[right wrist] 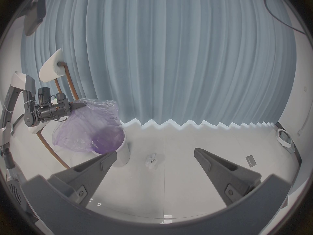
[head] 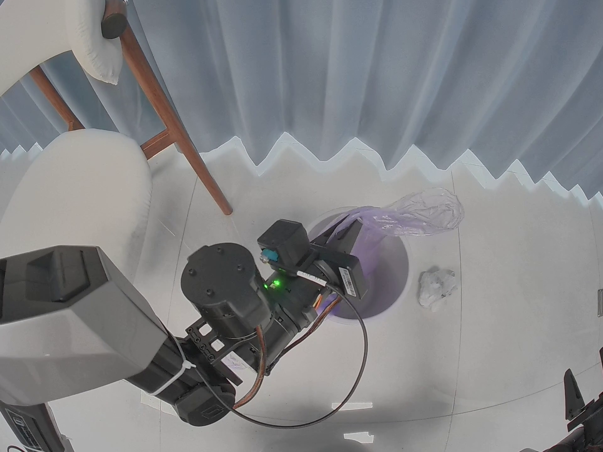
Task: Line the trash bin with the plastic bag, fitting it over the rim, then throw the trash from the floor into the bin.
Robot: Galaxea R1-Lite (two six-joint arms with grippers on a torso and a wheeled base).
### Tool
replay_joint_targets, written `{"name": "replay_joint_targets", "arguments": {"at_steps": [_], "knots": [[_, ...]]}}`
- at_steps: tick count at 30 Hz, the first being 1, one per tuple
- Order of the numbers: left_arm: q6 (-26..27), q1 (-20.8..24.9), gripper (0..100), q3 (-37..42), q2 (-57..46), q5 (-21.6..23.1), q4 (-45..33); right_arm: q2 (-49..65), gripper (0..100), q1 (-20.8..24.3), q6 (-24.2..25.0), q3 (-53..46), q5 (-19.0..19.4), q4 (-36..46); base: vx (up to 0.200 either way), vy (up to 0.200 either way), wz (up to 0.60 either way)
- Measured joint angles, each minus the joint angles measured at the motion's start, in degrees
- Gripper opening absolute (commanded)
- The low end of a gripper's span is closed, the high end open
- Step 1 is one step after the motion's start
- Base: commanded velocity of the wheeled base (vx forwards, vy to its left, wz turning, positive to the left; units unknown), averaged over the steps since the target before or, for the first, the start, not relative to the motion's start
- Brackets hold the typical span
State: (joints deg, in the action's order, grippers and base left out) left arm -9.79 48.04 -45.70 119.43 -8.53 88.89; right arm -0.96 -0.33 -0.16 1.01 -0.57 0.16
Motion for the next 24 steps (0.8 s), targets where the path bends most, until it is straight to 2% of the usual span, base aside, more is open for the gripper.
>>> {"name": "replay_joint_targets", "arguments": {"at_steps": [7, 13, 15, 18, 21, 24], "knots": [[-0.06, 0.05, 0, -0.96, -0.91, -0.72, 0.01, -0.82, 100, 0.51, 2.27, 3.39, 2.23, -3.28, 0.000, 0.000, 0.00], [-0.09, 0.05, 0, -0.85, -1.13, -0.85, 0.01, -8.84, 100, 2.85, 4.64, 10.45, 5.52, -5.22, 0.000, 0.000, 0.00], [-0.09, 0.05, 0, -0.82, -1.16, -0.90, 0.01, -13.03, 100, 3.79, 7.30, 12.02, 7.03, -5.68, 0.000, 0.000, 0.00], [-0.09, 0.07, 0, -0.71, -1.27, -1.07, 0.01, -21.19, 100, 6.13, 15.26, 14.86, 11.41, -6.83, 0.000, 0.000, 0.00], [-0.06, 0.29, 0, -0.66, -1.32, -1.23, 0.04, -28.79, 100, 8.68, 21.24, 17.81, 14.91, -7.79, 0.000, 0.000, 0.00], [-0.06, 0.60, 0, -0.62, -1.33, -1.40, 0.01, -37.07, 100, 11.74, 25.70, 21.57, 17.70, -8.74, 0.000, 0.000, 0.00]]}}
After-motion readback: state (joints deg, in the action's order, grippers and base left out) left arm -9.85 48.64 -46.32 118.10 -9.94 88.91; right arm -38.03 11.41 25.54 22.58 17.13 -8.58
